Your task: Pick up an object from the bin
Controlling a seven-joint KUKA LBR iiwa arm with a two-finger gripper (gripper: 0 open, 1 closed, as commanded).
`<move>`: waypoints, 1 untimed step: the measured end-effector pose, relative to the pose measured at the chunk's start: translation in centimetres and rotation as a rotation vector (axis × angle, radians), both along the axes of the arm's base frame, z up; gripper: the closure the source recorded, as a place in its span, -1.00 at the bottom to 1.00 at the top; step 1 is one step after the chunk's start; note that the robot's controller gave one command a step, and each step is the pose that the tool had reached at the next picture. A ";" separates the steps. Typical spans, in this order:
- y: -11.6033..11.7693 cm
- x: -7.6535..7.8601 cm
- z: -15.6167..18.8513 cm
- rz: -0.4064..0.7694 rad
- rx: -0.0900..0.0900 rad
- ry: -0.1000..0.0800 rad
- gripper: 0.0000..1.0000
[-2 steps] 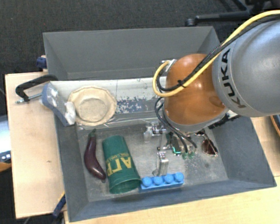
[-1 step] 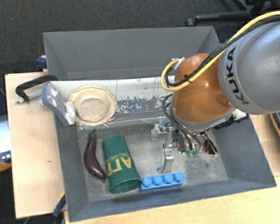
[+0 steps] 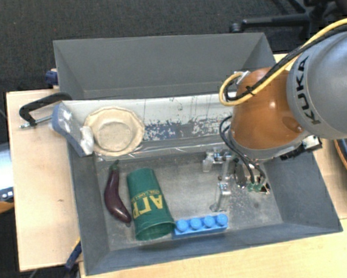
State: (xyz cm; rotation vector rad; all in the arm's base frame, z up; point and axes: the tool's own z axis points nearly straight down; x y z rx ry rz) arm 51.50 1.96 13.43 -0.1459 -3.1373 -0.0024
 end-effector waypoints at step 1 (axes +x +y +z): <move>-0.4 4.1 -1.5 0.119 0.000 -0.007 -1.00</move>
Offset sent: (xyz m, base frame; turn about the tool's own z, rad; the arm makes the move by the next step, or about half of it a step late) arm 0.0673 -0.0970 -0.0537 -0.2138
